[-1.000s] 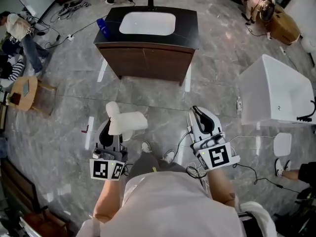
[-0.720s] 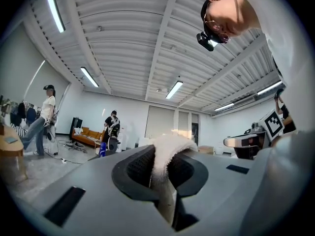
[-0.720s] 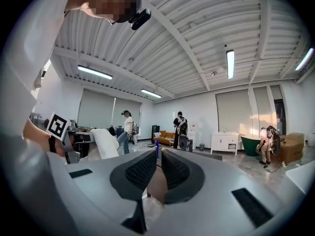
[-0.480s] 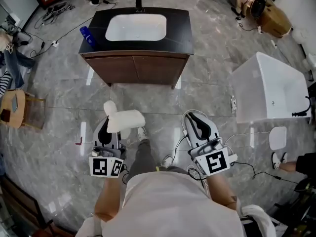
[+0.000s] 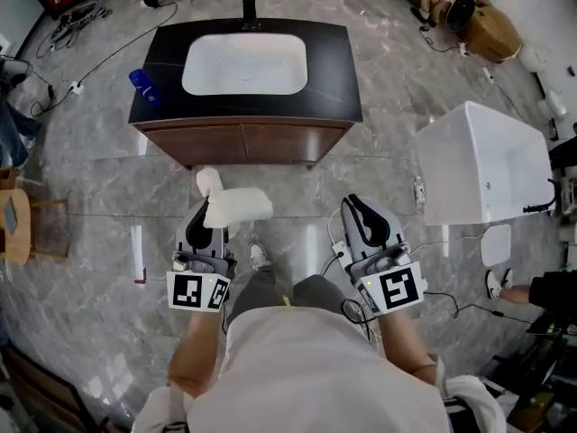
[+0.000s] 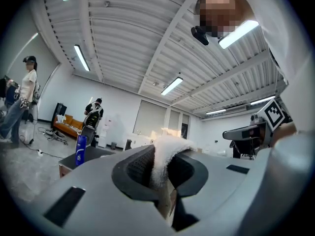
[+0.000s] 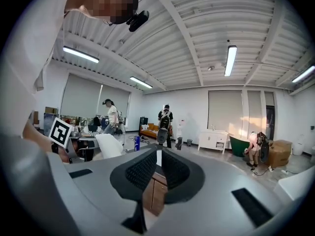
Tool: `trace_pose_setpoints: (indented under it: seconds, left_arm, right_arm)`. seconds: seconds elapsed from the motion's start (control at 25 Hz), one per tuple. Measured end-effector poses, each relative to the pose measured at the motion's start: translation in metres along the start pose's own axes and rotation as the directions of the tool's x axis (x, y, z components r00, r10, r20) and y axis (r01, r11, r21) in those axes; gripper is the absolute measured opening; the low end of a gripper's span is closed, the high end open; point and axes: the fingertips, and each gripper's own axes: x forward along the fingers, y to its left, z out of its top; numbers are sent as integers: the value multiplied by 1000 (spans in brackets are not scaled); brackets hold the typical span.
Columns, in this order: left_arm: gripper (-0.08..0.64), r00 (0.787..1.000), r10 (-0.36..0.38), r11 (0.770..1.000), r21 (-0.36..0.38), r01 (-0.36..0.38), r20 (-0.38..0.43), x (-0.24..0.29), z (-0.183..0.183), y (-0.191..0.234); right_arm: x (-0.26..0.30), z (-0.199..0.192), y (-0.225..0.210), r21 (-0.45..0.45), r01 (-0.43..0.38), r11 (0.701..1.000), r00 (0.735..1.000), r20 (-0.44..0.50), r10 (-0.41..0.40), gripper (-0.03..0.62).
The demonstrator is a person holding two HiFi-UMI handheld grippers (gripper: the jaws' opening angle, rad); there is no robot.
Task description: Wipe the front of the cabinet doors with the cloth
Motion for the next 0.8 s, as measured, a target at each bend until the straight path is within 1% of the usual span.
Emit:
trace_pose_setpoints:
  seconds: [0.12,0.28,0.4,0.52,0.68,0.8]
  left_arm:
    - [54,1000,-22,1000,-14,21,-11,25,-5,7]
    - [54,999,-30,999,-16,30,-30,56,-19,3]
    - [54,999,2,1000,0,-2,-34,68,-24,-1]
    - [54,999,35,999,29,-34,-40,81,-34,2]
    - [54,995,89,994,60,-86,-37,102,-58,18]
    - [54,990,136,988,85,-133,-28,112,-81,31]
  right_arm:
    - [24,8,-8,7,14,1000,1000,13,-14,55]
    - [39,6,-25,-5,-1,1000,1000,22,1,55]
    - [45,-2,-41,1,-21,1000,1000,21,21,54]
    - [56,-18,-55,1,-50,999,999,12,50,55]
    - [82,-56,-76,9,-77,997,997,-25,77,55]
    - [102,-83,-84,44,-106,993,994,7,105,55]
